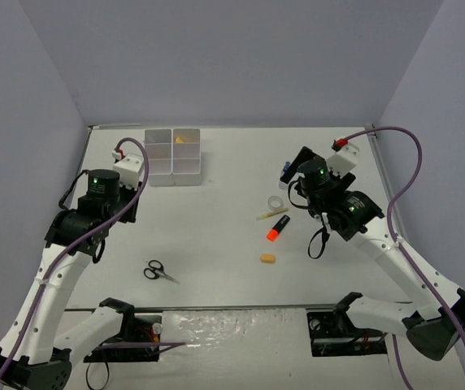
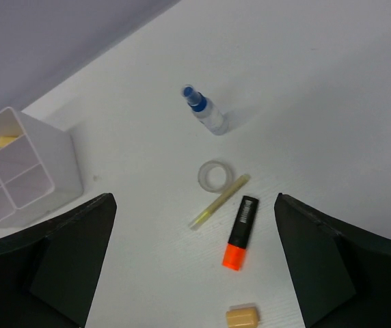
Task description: Sort the stationery into containers
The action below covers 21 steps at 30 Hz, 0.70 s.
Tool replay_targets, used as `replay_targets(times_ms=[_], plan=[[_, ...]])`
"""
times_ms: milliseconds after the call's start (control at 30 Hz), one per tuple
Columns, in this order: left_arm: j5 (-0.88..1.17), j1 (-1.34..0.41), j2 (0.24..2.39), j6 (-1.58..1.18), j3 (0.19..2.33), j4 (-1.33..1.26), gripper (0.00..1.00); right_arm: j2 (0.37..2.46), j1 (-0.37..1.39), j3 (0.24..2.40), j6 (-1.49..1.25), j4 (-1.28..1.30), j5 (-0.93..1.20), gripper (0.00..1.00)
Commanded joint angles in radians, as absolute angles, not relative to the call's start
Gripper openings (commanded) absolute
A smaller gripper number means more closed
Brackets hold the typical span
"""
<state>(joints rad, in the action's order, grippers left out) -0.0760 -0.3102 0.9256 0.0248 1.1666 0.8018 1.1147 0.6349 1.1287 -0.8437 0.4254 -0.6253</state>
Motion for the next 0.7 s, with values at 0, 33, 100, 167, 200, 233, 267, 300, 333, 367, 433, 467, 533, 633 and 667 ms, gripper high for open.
replay_targets(times_ms=[0,33,100,167,200,233,267,300,333,367,433,467,533,633,667], plan=[[-0.031,-0.262,0.957,-0.026,1.221,0.810,0.00,1.166,0.634,1.182,-0.840,0.367,-0.480,0.97],[-0.025,-0.253,0.968,-0.029,1.235,0.814,0.00,1.168,0.635,1.161,-0.876,0.368,-0.433,0.96],[-0.019,-0.252,0.973,-0.026,1.251,0.809,0.00,1.145,0.634,1.083,-1.017,0.375,-0.395,0.93],[-0.010,-0.252,0.973,-0.018,1.256,0.795,0.00,1.117,0.639,1.000,-1.147,0.372,-0.364,0.84],[0.000,-0.252,0.972,-0.013,1.254,0.789,0.00,1.119,0.653,0.980,-1.148,0.364,-0.362,0.78],[0.013,-0.252,0.970,-0.008,1.251,0.779,0.00,1.143,0.673,0.977,-1.064,0.343,-0.371,0.76],[0.025,-0.252,0.967,-0.003,1.248,0.769,0.00,1.167,0.694,0.975,-0.980,0.322,-0.380,0.74],[0.034,-0.252,0.965,0.015,1.242,0.759,0.00,1.201,0.729,0.993,-0.876,0.334,-0.371,0.75],[0.043,-0.252,0.963,0.036,1.234,0.750,0.00,1.239,0.767,1.017,-0.767,0.354,-0.356,0.76],[0.052,-0.252,0.962,0.058,1.224,0.747,0.00,1.294,0.776,1.055,-0.676,0.385,-0.331,0.77],[0.066,-0.252,0.959,0.073,1.213,0.744,0.00,1.317,0.777,1.054,-0.710,0.459,-0.308,0.81],[0.069,-0.252,0.959,0.074,1.203,0.742,0.00,1.301,0.769,1.020,-0.793,0.457,-0.290,0.83],[0.078,-0.252,0.961,0.069,1.185,0.732,0.00,1.267,0.759,0.963,-0.944,0.439,-0.256,0.83],[0.103,-0.252,0.983,0.048,1.180,0.709,0.00,1.213,0.777,0.900,-1.208,0.416,-0.244,0.73],[0.109,-0.252,0.992,0.042,1.186,0.707,0.00,1.208,0.783,0.893,-1.267,0.419,-0.245,0.71]])
